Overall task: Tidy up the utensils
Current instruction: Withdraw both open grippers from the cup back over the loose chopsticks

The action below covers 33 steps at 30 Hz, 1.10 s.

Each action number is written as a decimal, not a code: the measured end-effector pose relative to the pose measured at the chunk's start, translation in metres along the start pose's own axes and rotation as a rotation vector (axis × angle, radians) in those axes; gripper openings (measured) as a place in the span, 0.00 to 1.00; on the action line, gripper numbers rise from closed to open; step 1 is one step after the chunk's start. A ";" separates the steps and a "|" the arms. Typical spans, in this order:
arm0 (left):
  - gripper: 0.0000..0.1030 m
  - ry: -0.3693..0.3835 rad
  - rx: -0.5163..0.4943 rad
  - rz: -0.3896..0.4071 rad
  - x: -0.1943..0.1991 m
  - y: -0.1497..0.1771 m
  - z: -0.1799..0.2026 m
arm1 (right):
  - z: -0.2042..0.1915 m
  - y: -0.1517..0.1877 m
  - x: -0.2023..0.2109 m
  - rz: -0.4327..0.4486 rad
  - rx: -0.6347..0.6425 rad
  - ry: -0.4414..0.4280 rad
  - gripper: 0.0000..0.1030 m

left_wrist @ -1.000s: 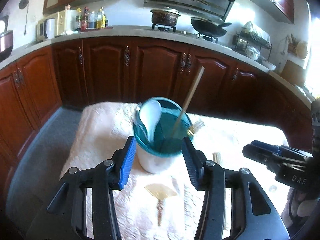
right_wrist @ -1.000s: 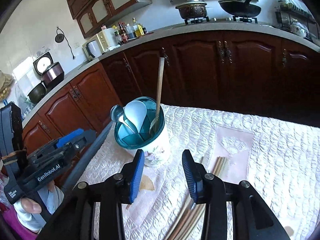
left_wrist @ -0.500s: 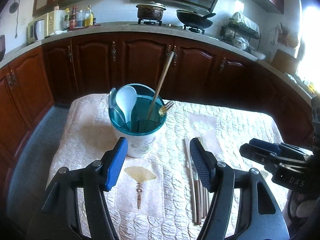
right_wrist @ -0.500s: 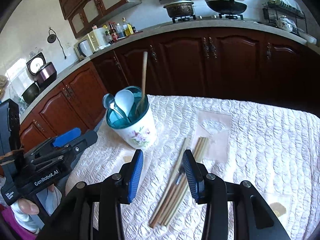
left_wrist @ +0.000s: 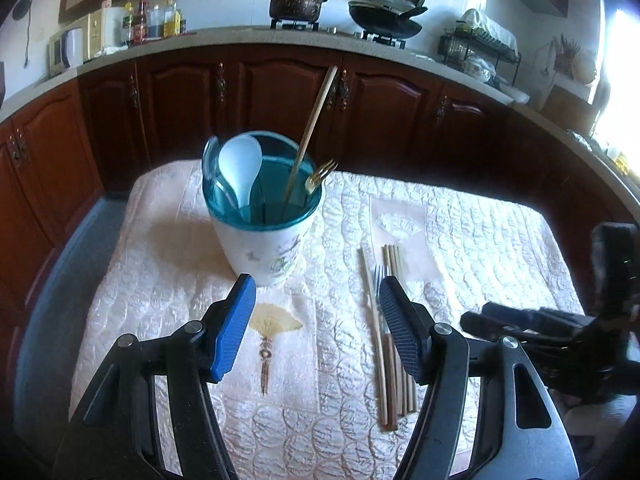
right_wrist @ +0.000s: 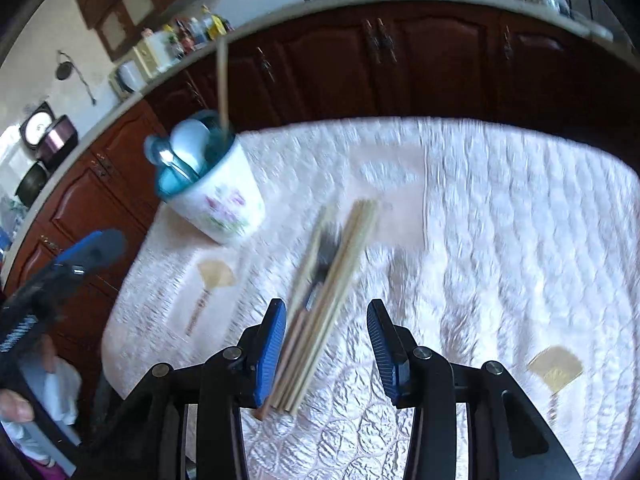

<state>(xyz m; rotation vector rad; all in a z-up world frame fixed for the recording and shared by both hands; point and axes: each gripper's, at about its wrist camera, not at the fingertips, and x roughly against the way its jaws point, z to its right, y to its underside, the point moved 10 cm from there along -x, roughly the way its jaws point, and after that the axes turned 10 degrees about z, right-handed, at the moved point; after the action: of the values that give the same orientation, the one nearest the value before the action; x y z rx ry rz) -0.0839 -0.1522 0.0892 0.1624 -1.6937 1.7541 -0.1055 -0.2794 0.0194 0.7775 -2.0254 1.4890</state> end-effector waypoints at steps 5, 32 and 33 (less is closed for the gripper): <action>0.63 -0.008 0.001 -0.027 -0.007 0.010 -0.005 | 0.003 0.010 -0.036 -0.056 0.012 0.018 0.39; 0.63 0.079 0.003 -0.145 -0.054 0.042 0.025 | 0.074 0.004 -0.038 -0.084 -0.111 0.134 0.39; 0.62 0.090 -0.002 -0.155 -0.058 0.043 0.030 | 0.071 0.005 -0.040 -0.085 -0.119 0.124 0.39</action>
<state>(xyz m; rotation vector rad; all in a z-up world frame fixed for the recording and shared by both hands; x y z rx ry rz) -0.0740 -0.1981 0.0265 0.2052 -1.5752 1.6215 -0.0855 -0.3404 -0.0308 0.6973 -1.9446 1.3230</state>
